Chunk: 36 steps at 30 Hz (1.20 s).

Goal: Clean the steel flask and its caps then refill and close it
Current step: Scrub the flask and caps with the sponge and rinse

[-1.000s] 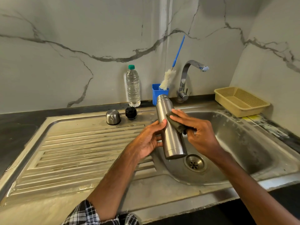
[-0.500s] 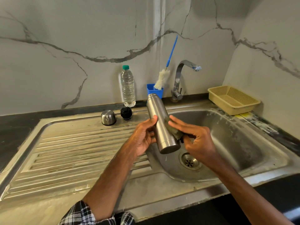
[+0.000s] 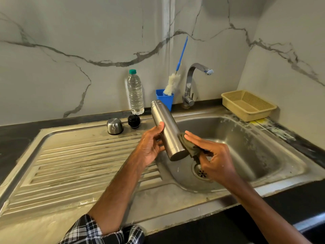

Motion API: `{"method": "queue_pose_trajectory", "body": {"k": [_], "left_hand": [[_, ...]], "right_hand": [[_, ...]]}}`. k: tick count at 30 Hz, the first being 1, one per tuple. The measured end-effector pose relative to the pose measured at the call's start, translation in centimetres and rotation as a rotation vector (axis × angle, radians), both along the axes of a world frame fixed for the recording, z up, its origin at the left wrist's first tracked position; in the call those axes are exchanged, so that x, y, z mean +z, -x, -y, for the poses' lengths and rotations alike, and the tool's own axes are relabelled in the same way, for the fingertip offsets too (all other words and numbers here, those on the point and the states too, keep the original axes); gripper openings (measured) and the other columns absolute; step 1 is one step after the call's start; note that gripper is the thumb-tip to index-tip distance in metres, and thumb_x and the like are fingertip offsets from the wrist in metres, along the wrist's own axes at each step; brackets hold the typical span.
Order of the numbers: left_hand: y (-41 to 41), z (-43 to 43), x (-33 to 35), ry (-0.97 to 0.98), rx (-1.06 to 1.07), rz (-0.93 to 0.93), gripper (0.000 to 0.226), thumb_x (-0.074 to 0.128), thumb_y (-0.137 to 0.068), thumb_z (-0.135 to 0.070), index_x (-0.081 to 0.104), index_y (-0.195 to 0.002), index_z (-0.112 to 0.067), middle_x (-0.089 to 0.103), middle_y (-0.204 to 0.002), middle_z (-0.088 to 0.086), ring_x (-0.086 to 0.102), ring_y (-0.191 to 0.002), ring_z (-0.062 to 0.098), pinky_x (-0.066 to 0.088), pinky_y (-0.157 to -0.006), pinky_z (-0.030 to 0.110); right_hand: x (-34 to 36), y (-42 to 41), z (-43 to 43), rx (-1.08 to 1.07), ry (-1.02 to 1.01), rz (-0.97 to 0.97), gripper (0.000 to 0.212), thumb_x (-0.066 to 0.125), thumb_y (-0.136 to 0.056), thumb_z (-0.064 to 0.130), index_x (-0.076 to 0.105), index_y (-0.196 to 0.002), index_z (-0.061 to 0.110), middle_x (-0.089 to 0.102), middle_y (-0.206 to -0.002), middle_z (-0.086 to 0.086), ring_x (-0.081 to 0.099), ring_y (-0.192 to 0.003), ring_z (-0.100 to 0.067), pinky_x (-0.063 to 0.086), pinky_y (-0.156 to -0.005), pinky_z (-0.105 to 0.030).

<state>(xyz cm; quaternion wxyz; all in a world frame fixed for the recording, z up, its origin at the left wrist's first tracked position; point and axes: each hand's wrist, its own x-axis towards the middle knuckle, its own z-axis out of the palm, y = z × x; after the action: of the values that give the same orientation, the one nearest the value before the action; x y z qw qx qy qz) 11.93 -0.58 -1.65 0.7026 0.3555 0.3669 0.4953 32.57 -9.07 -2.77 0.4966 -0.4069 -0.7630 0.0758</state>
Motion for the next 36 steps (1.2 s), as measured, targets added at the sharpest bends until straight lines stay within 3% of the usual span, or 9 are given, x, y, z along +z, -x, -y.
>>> {"method": "queue_pose_trajectory", "body": {"k": [3, 6, 13, 18, 24, 27, 29, 32, 36], "left_hand": [[-0.1, -0.2, 0.0, 0.019, 0.037, 0.018, 0.063, 0.075, -0.081, -0.037, 0.057, -0.132, -0.005, 0.067, -0.118, 0.016, 0.069, -0.104, 0.029, 0.06, -0.075, 0.04], [0.0, -0.1, 0.1, 0.029, 0.06, 0.045, 0.059, 0.074, -0.082, -0.037, 0.057, -0.13, -0.006, 0.065, -0.125, 0.019, 0.067, -0.112, 0.033, 0.06, -0.078, 0.041], [-1.1, 0.8, 0.3, 0.048, -0.008, 0.075, 0.041, 0.067, -0.096, -0.031, 0.056, -0.125, -0.004, 0.069, -0.116, 0.018, 0.07, -0.102, 0.028, 0.061, -0.069, 0.034], [-1.2, 1.0, 0.3, 0.026, -0.133, -0.002, 0.062, 0.074, -0.09, -0.04, 0.052, -0.139, -0.009, 0.067, -0.128, 0.022, 0.069, -0.114, 0.035, 0.061, -0.082, 0.044], [-0.4, 0.5, 0.3, -0.008, -0.089, -0.024, 0.052, 0.077, -0.089, -0.027, 0.057, -0.134, -0.011, 0.072, -0.099, 0.007, 0.073, -0.087, 0.022, 0.06, -0.071, 0.04], [0.0, 0.3, 0.3, -0.014, -0.075, -0.026, 0.032, 0.075, -0.089, -0.028, 0.063, -0.112, -0.009, 0.072, -0.083, 0.003, 0.073, -0.074, 0.017, 0.059, -0.064, 0.035], [0.1, 0.2, 0.3, 0.003, -0.078, -0.022, 0.032, 0.076, -0.089, -0.031, 0.065, -0.107, -0.007, 0.073, -0.092, 0.01, 0.073, -0.084, 0.024, 0.06, -0.069, 0.038], [-0.2, 0.3, 0.2, 0.013, -0.082, -0.024, 0.045, 0.075, -0.089, -0.029, 0.062, -0.121, 0.0, 0.072, -0.108, 0.017, 0.073, -0.097, 0.029, 0.061, -0.076, 0.042], [-0.3, 0.3, 0.1, 0.021, -0.093, -0.031, 0.05, 0.077, -0.086, -0.027, 0.061, -0.126, -0.001, 0.071, -0.11, 0.015, 0.07, -0.1, 0.028, 0.06, -0.08, 0.043]], "right_hand": [[-0.1, 0.6, 0.7, 0.007, -0.094, 0.082, 0.07, 0.063, -0.071, -0.027, 0.065, -0.131, 0.009, 0.06, -0.141, -0.004, 0.057, -0.13, -0.015, 0.053, -0.103, -0.041], [-0.4, 0.6, 1.3, 0.039, -0.174, 0.127, 0.064, 0.069, -0.07, -0.025, 0.068, -0.126, 0.005, 0.059, -0.141, -0.01, 0.056, -0.133, -0.021, 0.052, -0.104, -0.04], [-0.3, 0.2, 0.4, -0.068, -0.246, 0.078, 0.058, 0.074, -0.07, -0.025, 0.071, -0.121, 0.003, 0.065, -0.132, -0.011, 0.062, -0.125, -0.021, 0.057, -0.095, -0.042], [-0.5, 0.0, 0.2, -0.039, -0.245, 0.108, 0.062, 0.071, -0.066, -0.032, 0.071, -0.118, 0.0, 0.065, -0.131, -0.016, 0.059, -0.129, -0.027, 0.053, -0.103, -0.041], [-0.3, 0.8, 0.1, -0.05, -0.18, 0.052, 0.05, 0.08, -0.074, -0.017, 0.074, -0.117, 0.007, 0.067, -0.129, -0.009, 0.061, -0.126, -0.02, 0.054, -0.101, -0.041], [-0.4, 1.0, 1.1, -0.026, -0.159, 0.129, 0.055, 0.073, -0.076, -0.019, 0.07, -0.125, 0.007, 0.061, -0.138, -0.009, 0.055, -0.133, -0.02, 0.05, -0.106, -0.036], [-0.3, 0.8, 1.7, 0.03, -0.145, 0.166, 0.061, 0.068, -0.076, -0.023, 0.066, -0.129, 0.007, 0.057, -0.144, -0.007, 0.05, -0.137, -0.022, 0.047, -0.11, -0.037], [-0.1, 0.3, 1.1, -0.054, -0.102, 0.11, 0.068, 0.063, -0.075, -0.026, 0.064, -0.133, 0.01, 0.057, -0.144, -0.002, 0.053, -0.135, -0.014, 0.05, -0.107, -0.037], [-0.2, 0.6, 1.1, -0.049, -0.04, 0.114, 0.073, 0.058, -0.073, -0.025, 0.062, -0.135, 0.013, 0.056, -0.145, 0.001, 0.051, -0.136, -0.012, 0.045, -0.112, -0.036]]}}
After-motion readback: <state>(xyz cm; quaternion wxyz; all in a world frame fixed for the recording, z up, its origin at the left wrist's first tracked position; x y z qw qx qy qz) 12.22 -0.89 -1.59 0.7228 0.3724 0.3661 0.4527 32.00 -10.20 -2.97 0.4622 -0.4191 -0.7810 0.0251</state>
